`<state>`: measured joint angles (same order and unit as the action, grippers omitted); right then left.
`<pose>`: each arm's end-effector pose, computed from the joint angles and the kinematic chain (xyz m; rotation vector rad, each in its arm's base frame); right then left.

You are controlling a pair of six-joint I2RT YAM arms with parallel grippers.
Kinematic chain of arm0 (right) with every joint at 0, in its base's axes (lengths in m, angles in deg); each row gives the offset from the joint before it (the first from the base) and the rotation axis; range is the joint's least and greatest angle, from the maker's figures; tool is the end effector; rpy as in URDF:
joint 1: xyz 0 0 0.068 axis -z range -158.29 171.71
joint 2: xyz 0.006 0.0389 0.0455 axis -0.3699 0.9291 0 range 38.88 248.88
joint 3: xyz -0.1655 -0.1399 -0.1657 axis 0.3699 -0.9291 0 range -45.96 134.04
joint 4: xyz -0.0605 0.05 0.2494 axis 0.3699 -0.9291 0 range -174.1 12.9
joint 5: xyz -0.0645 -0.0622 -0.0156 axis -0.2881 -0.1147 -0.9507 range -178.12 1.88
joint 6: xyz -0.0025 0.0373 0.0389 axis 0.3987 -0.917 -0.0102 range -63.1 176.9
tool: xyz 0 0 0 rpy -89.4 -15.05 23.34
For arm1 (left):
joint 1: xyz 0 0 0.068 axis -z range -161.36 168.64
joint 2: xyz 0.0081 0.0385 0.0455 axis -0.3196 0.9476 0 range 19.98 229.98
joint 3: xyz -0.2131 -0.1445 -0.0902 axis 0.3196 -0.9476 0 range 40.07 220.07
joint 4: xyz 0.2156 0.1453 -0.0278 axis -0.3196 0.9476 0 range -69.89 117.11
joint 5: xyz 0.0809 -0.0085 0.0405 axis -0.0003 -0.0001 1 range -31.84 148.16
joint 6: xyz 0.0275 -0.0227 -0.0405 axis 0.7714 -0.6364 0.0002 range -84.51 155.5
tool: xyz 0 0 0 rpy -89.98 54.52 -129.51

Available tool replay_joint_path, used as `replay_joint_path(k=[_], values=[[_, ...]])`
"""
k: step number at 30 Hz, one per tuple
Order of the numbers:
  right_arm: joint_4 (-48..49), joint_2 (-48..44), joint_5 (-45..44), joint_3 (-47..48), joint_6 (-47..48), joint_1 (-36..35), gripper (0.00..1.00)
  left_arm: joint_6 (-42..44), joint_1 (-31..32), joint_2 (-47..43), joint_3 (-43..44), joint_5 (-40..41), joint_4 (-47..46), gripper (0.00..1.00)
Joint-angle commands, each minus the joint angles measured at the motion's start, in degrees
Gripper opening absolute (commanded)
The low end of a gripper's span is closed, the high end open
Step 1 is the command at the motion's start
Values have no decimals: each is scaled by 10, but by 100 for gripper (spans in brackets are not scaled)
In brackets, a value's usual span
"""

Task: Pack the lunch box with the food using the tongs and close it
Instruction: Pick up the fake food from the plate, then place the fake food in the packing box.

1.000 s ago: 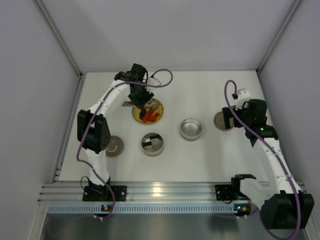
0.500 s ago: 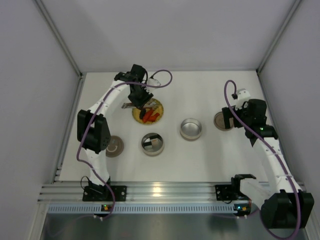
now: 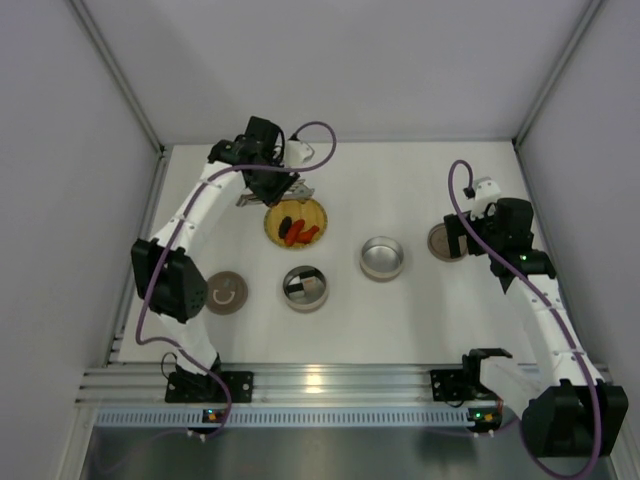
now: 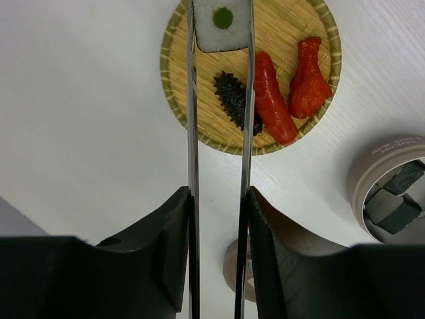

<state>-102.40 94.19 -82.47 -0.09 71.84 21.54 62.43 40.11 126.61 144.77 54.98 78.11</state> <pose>0.2112 0.0042 0.2872 -0.3415 2.1472 -0.0399 0.3690 -0.1473 0.3234 1.0897 2.3768 -0.0391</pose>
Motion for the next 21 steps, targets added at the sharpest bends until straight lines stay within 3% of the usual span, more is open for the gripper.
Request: replay_joint_path(k=[1, 7, 11, 15, 21], values=[[10, 1, 5, 35, -2, -4, 99, 6, -1, -103, 31, 4, -16, 18], [5, -3, 5, 47, 0, -4, 99, 69, 3, -185, -23, -9, 59, 18], [4, -5, 12, 49, -11, -5, 99, 87, 28, -276, -103, -16, 93, 19], [3, -1, 20, 56, -18, -4, 99, 71, 107, -344, -188, 7, 122, 22], [-5, 4, 26, 73, -22, -5, 99, 15, 212, -377, -238, 55, 136, 23]])
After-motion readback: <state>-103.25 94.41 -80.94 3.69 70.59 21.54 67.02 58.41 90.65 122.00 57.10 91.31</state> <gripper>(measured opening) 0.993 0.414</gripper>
